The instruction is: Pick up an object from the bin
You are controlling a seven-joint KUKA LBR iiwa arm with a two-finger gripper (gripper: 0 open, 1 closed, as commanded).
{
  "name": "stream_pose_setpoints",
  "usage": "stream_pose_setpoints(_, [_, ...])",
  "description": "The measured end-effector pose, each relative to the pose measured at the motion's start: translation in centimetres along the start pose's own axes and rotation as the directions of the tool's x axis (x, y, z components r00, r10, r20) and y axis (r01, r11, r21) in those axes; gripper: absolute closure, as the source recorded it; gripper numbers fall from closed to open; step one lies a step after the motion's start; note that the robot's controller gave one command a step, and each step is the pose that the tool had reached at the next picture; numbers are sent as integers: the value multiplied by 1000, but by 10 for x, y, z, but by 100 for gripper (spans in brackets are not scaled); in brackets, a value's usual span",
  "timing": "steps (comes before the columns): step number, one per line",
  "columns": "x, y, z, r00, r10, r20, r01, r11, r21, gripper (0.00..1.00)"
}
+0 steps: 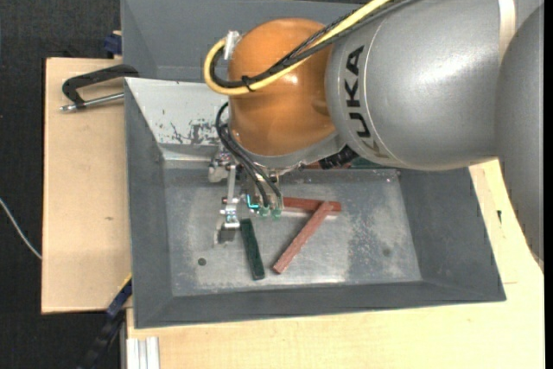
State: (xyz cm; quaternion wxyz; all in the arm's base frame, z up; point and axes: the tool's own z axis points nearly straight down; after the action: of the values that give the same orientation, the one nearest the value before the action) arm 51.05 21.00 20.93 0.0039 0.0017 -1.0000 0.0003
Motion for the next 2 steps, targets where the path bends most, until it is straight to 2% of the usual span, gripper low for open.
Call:
stream_pose_setpoints(1, [-2, -1, -5, 1000, 3, 8, -3, 1000, -2, 0])
stream_pose_setpoints(2, [-14, -47, 47, 1000, 13, 14, -13, 1000, -5, 0])
